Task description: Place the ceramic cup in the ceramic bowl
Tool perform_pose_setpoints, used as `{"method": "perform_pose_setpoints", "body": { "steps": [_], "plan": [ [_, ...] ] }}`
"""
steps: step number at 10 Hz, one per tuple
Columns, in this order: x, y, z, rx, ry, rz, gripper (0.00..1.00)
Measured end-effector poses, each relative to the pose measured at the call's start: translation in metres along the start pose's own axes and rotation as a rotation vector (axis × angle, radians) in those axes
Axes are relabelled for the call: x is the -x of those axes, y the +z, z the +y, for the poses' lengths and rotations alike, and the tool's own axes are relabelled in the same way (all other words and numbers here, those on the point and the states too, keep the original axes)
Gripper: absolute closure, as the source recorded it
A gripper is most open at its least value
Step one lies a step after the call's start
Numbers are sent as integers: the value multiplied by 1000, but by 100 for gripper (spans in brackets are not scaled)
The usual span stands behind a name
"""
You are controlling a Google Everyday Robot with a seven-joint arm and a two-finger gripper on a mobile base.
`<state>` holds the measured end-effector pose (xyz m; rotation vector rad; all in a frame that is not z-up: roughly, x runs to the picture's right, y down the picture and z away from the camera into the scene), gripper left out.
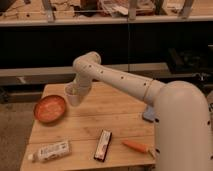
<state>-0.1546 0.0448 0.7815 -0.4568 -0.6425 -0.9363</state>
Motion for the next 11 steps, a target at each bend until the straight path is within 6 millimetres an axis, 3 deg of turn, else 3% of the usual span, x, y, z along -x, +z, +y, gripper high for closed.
{"method": "perform_pose_setpoints", "body": {
  "steps": [3,5,8,11],
  "plan": [
    [18,10,-26,13,-43,-13,99],
    [21,12,-28,19,-55,-20,99],
    [37,24,-51,31,-94,-41,99],
    [38,30,-55,40,-114,-53,99]
  ]
}}
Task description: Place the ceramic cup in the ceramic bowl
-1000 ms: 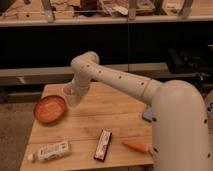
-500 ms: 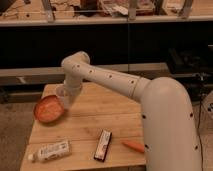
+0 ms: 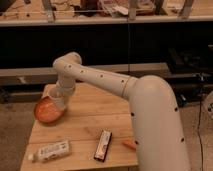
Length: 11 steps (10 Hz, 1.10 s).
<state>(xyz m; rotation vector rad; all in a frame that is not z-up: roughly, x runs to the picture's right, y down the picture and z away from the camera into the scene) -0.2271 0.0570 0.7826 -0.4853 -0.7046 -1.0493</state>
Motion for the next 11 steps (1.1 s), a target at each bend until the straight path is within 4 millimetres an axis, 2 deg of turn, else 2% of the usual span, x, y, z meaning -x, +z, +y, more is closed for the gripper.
{"method": "perform_pose_setpoints", "body": {
  "steps": [3,10,11],
  "plan": [
    [6,7,-16,7,-41,-17,99],
    [4,18,-24,8,-75,-25,99],
    [4,20,-25,10,-79,-26,97]
  ]
}}
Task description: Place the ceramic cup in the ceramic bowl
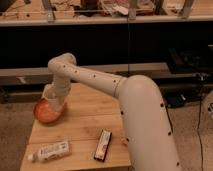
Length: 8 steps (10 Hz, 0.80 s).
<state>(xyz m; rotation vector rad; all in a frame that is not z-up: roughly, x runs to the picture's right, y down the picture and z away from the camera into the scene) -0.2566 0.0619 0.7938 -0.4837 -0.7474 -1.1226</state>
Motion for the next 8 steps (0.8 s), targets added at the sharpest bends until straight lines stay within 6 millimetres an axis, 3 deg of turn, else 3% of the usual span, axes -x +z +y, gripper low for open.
{"method": "perform_pose_setpoints", "body": {
  "steps": [2,6,8],
  "plan": [
    [1,3,-6,1,-8,0,77],
    [-2,6,-8,0,-12,1,66],
    [-1,8,-13,0,-20,1,45]
  ]
}}
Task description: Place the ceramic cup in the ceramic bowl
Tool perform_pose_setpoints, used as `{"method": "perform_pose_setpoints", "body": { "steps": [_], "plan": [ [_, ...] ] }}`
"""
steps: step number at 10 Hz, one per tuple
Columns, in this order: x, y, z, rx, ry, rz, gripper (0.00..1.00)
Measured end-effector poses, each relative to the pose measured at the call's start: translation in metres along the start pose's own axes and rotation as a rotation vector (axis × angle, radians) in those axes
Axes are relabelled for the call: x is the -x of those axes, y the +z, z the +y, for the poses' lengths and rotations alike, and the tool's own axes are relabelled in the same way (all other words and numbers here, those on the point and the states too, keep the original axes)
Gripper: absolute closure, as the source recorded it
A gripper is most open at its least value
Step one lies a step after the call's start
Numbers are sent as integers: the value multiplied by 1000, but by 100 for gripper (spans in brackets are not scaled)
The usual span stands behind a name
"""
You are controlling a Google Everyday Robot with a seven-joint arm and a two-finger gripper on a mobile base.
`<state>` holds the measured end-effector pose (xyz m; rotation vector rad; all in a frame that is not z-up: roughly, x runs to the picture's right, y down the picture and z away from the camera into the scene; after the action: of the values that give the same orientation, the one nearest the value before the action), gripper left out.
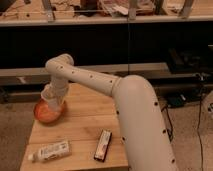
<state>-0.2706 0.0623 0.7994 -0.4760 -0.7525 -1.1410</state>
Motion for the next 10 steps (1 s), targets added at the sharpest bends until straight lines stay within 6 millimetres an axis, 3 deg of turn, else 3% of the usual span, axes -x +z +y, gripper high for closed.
{"method": "perform_pose_setpoints", "body": {
  "steps": [3,6,10],
  "plan": [
    [-3,0,0,-1,-3,3,40],
    [-2,1,-5,-1,-11,6,21],
    [-5,1,-7,0,-14,11,20]
  ]
}}
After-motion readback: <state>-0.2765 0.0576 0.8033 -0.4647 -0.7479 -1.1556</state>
